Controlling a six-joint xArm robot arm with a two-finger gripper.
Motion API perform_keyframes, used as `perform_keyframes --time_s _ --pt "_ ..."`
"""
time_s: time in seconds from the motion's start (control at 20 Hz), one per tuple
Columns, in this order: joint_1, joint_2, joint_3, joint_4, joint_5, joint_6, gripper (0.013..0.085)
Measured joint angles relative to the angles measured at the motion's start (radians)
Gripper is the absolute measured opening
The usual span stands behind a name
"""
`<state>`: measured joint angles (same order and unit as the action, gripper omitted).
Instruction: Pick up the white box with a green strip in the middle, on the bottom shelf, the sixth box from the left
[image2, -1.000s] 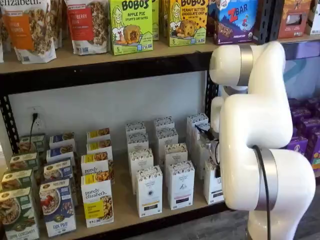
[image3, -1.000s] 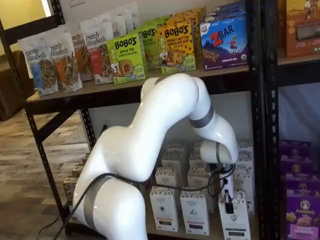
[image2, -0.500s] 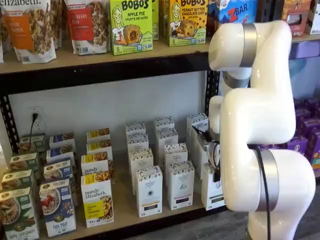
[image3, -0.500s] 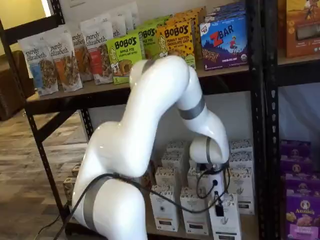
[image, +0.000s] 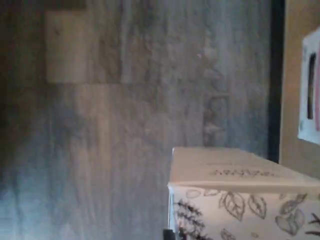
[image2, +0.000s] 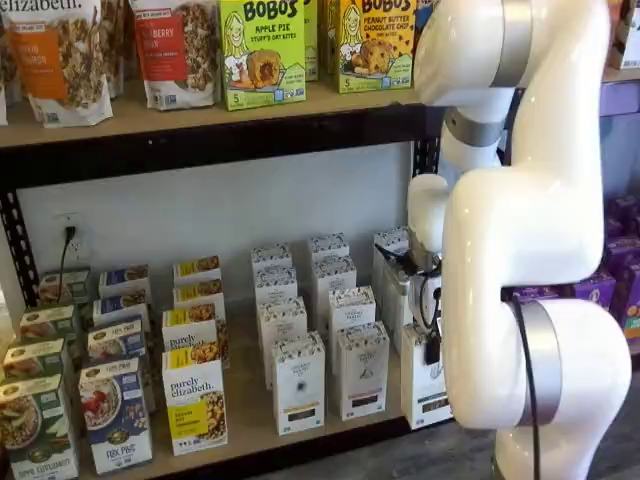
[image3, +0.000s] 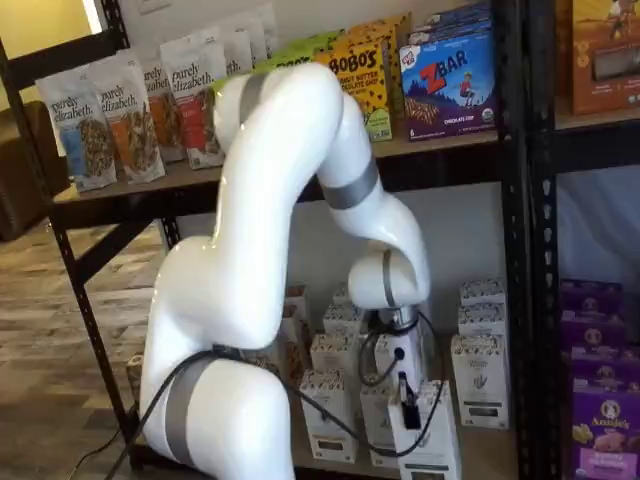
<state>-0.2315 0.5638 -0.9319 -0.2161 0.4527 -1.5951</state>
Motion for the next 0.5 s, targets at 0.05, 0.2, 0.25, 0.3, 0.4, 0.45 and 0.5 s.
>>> perform_keyframes --time_s 0.05,0.2,0.25,0.3,0.4,0.45,0.5 --pt "0.007 -0.028 0.024 0.009 0.008 -0.002 0.049" --pt "0.026 -0.121 0.096 0.052 0.032 -0.023 0.049" --pt "0.035 -0.164 0.124 0.073 0.048 -0.035 0.049" --pt "0.042 -0.204 0.148 0.094 0.065 -0.047 0.049" --pt "0.058 -0.278 0.187 0.13 0.104 -0.065 0.049" --pt "0.064 -0.303 0.198 0.139 0.118 -0.068 0.049" --pt "0.069 -0.323 0.206 0.149 0.131 -0.071 0.049"
